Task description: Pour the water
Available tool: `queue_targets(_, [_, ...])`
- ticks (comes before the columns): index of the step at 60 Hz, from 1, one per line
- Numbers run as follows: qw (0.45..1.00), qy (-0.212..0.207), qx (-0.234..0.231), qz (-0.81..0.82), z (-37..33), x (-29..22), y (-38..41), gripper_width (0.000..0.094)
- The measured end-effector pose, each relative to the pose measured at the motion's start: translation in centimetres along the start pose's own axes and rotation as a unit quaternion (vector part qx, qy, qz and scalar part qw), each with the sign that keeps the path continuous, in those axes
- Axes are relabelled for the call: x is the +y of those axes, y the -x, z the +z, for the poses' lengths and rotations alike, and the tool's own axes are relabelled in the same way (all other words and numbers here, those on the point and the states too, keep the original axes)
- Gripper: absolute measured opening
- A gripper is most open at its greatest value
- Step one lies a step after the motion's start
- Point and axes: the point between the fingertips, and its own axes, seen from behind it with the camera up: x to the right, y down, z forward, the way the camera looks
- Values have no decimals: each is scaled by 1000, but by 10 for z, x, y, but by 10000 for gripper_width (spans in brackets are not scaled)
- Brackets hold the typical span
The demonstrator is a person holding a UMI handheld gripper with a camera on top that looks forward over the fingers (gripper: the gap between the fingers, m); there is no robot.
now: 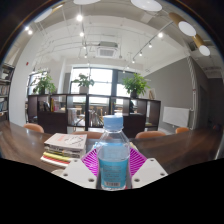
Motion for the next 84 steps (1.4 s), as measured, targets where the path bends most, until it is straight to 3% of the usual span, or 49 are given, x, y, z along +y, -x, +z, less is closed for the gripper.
queue_targets(16, [998, 55, -38, -18, 39, 80, -17, 346])
queue_targets(24, [996, 62, -63, 4, 45, 107, -12, 353])
queue_targets(26, [997, 40, -64, 11, 43, 103, -14, 354])
queue_targets(32, [997, 32, -66, 33, 42, 103, -17, 354])
queue_targets(45, [996, 42, -75, 24, 36, 105, -13, 494])
queue_targets(47, [996, 50, -76, 23, 33, 108, -14, 578])
queue_targets(50, [995, 63, -81, 18, 26, 113, -16, 684])
queue_targets(59, [991, 102, -86, 10, -4, 132, -14, 788])
queue_targets(73, [986, 143, -83, -8, -96, 156, -4, 787])
queue_targets(84, [986, 144, -82, -6, -167, 144, 17, 798])
